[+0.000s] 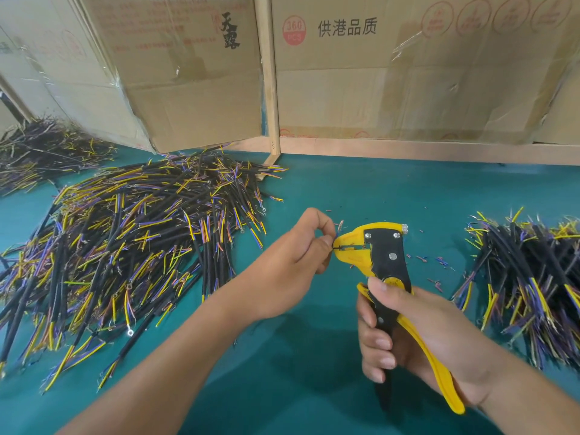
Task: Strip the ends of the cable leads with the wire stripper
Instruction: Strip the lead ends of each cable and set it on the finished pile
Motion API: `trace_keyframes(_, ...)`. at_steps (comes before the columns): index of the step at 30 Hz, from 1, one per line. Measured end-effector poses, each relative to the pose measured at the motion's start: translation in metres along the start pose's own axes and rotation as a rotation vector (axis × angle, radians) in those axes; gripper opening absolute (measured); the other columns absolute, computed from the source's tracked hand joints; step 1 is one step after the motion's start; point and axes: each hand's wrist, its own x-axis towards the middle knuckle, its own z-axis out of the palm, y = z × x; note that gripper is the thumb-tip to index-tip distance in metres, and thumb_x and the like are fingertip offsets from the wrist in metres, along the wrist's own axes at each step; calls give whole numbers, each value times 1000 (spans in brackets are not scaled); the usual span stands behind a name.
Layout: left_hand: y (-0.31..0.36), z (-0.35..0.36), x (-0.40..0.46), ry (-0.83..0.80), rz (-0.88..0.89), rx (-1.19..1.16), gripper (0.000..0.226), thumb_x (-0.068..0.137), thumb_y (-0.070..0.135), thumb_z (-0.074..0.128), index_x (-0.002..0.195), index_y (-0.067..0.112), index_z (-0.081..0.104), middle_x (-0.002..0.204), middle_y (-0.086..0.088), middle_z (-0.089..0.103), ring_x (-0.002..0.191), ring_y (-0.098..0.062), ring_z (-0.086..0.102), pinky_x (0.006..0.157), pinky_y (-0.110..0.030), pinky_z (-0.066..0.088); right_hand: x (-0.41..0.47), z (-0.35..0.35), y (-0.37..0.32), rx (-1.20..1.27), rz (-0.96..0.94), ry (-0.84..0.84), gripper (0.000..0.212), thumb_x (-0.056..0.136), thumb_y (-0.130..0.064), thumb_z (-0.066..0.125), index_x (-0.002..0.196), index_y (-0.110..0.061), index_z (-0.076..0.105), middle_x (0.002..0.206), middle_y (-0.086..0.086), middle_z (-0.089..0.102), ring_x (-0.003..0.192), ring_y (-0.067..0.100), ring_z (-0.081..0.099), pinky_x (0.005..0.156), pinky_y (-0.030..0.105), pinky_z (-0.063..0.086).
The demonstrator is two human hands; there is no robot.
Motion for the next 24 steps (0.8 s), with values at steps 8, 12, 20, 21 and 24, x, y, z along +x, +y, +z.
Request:
trace_keyframes(8, -3, 0, -1, 18, 17, 33, 11, 105, 20, 33, 98, 19, 41, 60, 12, 40, 53, -7, 30, 51, -16, 28, 1, 2, 4, -12, -5, 23, 48, 79, -47, 77, 70, -7, 52, 60, 10, 33, 47, 23, 34, 50, 36, 41)
trace_keyframes(12, -5, 1, 0, 28, 25, 74, 11, 104, 24, 31, 101, 19, 41, 60, 10, 38, 53, -9, 28, 50, -20, 28, 2, 4, 3, -12, -12, 108, 51, 72, -52, 77, 64, -12, 47, 54, 4, 29, 39, 16, 27, 43, 25, 34)
trace_keyframes(20, -10, -3, 3, 52, 54, 22, 11, 96, 27, 35, 94, 32, 44, 57, 10, 33, 56, -13, 26, 51, -24, 27, 1, 6, 1, -11, -23, 94, 51, 73, -53, 76, 66, -12, 46, 53, 3, 28, 37, 14, 25, 42, 21, 31)
trace_keyframes(21, -11, -7, 4, 60, 49, 26, 12, 95, 26, 37, 93, 35, 45, 57, 9, 32, 57, -15, 26, 50, -28, 26, 0, 5, -1, -8, -32, 87, 50, 73, -52, 76, 66, -12, 46, 53, 3, 28, 37, 14, 25, 41, 21, 32)
trace_keyframes(24, -15, -33, 9, 242, 0, 34, 13, 88, 23, 40, 93, 32, 48, 62, 0, 30, 56, -16, 24, 48, -30, 21, -6, -7, -17, 80, -112, 119, 47, 73, -50, 75, 63, -14, 46, 52, 0, 28, 34, 11, 26, 37, 20, 32)
